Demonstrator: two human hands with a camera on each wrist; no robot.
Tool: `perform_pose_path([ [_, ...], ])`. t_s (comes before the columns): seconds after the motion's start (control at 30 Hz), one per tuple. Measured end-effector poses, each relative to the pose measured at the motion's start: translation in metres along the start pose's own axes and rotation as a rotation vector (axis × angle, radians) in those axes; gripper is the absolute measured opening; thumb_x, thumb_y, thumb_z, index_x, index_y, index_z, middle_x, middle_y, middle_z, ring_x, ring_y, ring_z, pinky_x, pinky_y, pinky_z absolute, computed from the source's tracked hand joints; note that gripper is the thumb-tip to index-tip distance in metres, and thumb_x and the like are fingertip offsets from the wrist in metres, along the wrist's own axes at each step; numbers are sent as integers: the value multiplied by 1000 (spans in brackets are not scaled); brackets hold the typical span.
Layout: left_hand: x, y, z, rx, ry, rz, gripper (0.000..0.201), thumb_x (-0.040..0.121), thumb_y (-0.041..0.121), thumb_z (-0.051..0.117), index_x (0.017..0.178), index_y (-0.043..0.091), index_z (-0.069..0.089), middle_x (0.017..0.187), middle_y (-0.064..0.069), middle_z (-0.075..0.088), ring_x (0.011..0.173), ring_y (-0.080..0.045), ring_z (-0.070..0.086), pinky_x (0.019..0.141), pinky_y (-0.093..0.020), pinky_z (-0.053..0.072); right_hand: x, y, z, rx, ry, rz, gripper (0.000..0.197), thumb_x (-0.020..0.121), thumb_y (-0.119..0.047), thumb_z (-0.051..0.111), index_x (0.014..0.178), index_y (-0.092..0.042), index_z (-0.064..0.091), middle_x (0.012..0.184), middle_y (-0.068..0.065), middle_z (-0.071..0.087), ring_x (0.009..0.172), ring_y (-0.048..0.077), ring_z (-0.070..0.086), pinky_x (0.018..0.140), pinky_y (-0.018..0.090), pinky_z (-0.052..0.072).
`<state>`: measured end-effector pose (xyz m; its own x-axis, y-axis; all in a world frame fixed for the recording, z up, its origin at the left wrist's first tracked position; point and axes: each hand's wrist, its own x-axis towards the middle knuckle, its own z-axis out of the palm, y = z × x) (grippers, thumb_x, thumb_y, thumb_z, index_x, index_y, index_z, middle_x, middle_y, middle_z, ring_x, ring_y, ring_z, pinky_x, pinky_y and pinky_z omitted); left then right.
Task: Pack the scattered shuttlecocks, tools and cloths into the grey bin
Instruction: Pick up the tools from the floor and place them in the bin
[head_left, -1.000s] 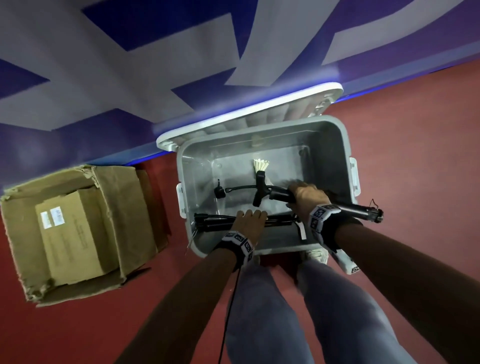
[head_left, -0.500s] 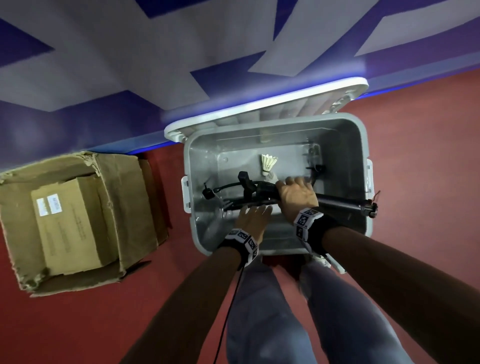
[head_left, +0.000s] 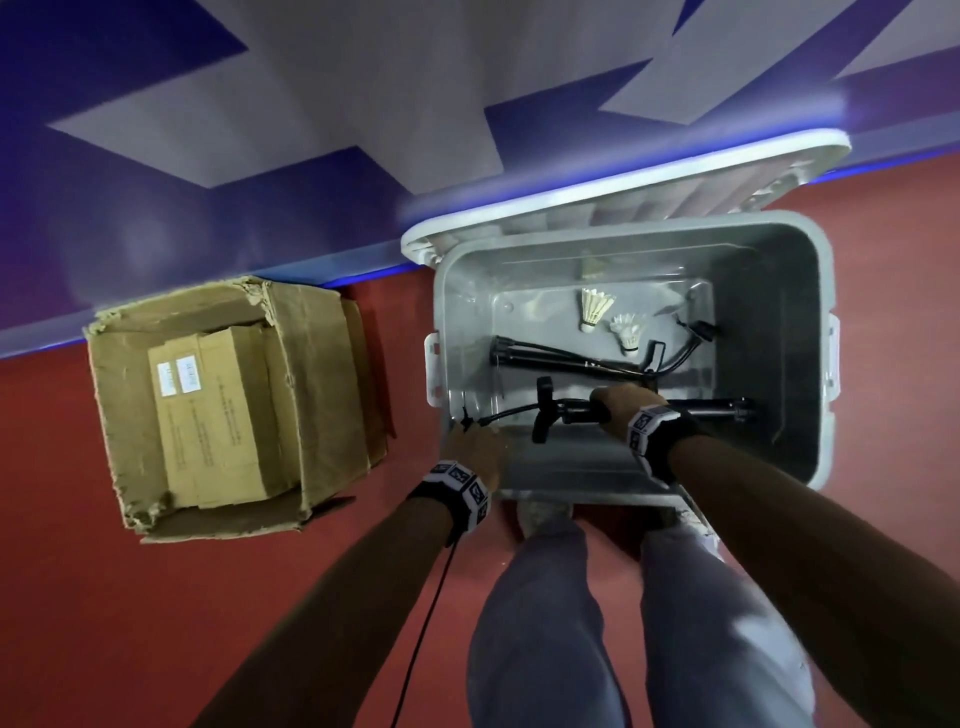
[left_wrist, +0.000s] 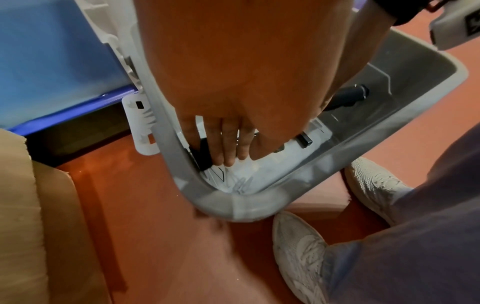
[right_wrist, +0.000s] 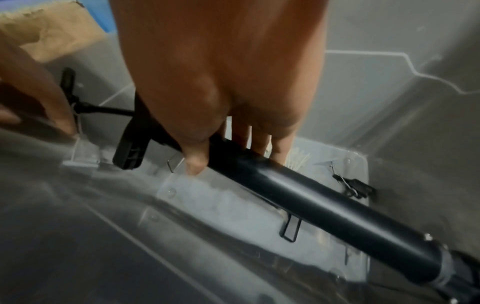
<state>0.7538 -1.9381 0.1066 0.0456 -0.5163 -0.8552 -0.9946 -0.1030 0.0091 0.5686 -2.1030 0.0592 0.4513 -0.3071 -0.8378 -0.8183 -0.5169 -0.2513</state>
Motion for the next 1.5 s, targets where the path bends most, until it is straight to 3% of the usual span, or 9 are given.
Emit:
perform_pose_path([
  [0.13, -9, 3, 4, -33, 46, 22, 38, 92, 3, 58, 129, 8, 62, 127, -12, 66, 120, -33, 61, 106, -45, 44, -2, 20, 27, 93, 23, 9, 42, 96, -33, 59, 135, -18, 59, 128, 13, 67, 118, 32, 65, 94, 37, 54],
  [0.33, -38, 21, -25, -65, 27, 32, 29, 91, 7, 56, 118, 9, 66, 113, -10, 72, 105, -30, 68, 90, -38, 52, -51, 28, 21, 155, -4, 63, 26, 97, -28, 58, 117, -14, 66, 120, 15, 69, 112, 32, 67, 94, 40, 54],
  [0.5, -85, 40, -101, -350, 201, 45, 26, 93, 10, 53, 116, 10, 65, 117, -11, 68, 108, -31, 64, 89, -37, 51, -122, 14, -47, 439, 163, 135, 41, 96, -37, 55, 120, -7, 68, 122, 20, 68, 116, 36, 64, 94, 37, 50],
  [0.67, -154, 58, -195, -646, 406, 76, 44, 95, 16, 56, 140, 17, 56, 139, -5, 60, 127, -24, 56, 110, -35, 43, -220, -11, -143, 725, 464, 120, 28, 99, -32, 61, 120, -16, 70, 113, 14, 73, 109, 32, 68, 93, 33, 51],
  [0.8, -235, 64, -293, -711, 648, 182, 40, 100, 24, 55, 140, 26, 55, 142, 2, 58, 131, -17, 53, 113, -35, 41, -322, -33, -226, 854, 732, 9, 22, 99, -30, 62, 113, -16, 72, 104, 7, 75, 97, 25, 71, 92, 36, 55],
  [1.0, -381, 76, -411, -879, 1030, 363, 30, 99, 17, 60, 129, 17, 63, 127, 3, 67, 116, -10, 63, 103, -34, 51, -484, -70, -315, 977, 1105, -119, 17, 100, -34, 62, 108, -24, 73, 100, -10, 74, 93, 3, 68, 81, 14, 49],
  [1.13, -479, 81, -472, -867, 1100, 423, 30, 101, 16, 60, 130, 16, 62, 125, 5, 66, 113, -2, 59, 97, -8, 43, -574, -93, -345, 940, 1178, -149, 18, 100, -31, 62, 108, -20, 74, 102, -8, 75, 92, 4, 68, 83, 15, 51],
  [1.3, -582, 65, -514, -822, 1206, 538, 31, 103, 14, 54, 133, 18, 61, 126, 9, 63, 120, -3, 57, 102, -16, 45, -669, -115, -371, 836, 1216, -217, 21, 102, -35, 60, 113, -24, 73, 108, -12, 73, 96, -3, 65, 77, 5, 45],
  [1.5, -661, 47, -518, -789, 1269, 488, 32, 103, 21, 58, 135, 25, 58, 130, 13, 61, 123, 0, 55, 103, -16, 44, -748, -141, -404, 777, 1237, -359, 21, 103, -36, 59, 118, -27, 71, 111, -16, 71, 103, -2, 64, 80, 6, 46],
])
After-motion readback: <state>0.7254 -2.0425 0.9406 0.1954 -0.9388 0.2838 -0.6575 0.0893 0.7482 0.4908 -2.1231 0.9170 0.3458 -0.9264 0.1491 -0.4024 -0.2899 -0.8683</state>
